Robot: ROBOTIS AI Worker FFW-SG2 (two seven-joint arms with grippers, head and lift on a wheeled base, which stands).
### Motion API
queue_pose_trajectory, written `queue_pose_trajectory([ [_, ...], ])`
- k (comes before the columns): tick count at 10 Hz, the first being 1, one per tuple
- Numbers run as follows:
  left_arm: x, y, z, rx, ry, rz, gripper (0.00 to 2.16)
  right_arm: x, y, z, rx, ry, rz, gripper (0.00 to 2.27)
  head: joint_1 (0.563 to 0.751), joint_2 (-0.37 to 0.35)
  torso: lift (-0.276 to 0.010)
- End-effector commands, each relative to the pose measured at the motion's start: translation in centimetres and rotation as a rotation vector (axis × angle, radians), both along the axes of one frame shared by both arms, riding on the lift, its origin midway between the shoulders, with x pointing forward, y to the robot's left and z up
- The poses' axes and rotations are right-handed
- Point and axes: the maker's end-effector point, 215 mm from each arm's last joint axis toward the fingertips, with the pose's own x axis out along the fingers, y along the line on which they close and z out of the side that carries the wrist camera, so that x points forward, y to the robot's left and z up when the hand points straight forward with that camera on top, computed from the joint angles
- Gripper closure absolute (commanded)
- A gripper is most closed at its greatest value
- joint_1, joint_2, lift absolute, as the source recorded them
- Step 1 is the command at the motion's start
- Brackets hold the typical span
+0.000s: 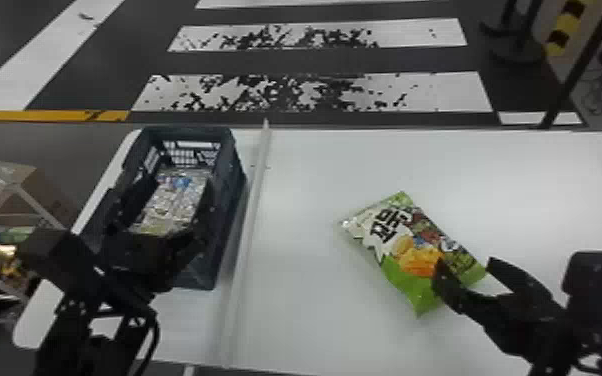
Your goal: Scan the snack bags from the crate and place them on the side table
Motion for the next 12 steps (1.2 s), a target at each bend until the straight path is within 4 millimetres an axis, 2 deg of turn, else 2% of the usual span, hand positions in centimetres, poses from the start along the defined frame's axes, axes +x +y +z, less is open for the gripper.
queue_pose_trajectory([
  [1,-0.6,0.1,-0.4,-0.009,0.009,0.0,0.08,1.2,-1.4,-0.5,-0.006,0.035,-0.011,0.09,0.695,0.13,-0.094],
  [4,-0.6,-0.9,-0.7,-0.032,0.017,-0.032,0.08,2.1,-4.2,-2.3,0.052,0.127,0.0,0.08,0.695,0.087,-0.094],
  [6,-0.5,-1.3,-1.1,-0.048,0.03,-0.051,0.08,1.7,-4.5,-3.0,0.105,0.17,0.026,0.08,0.695,0.063,-0.094],
  [8,-0.9,-1.5,-1.5,-0.059,0.041,-0.062,0.09,2.5,-4.0,-3.9,0.128,0.202,0.078,0.08,0.695,0.049,-0.094],
  [12,-1.4,-2.0,-1.9,-0.066,0.052,-0.073,0.09,2.9,-1.3,-4.9,0.125,0.218,0.172,0.08,0.695,0.07,-0.094],
])
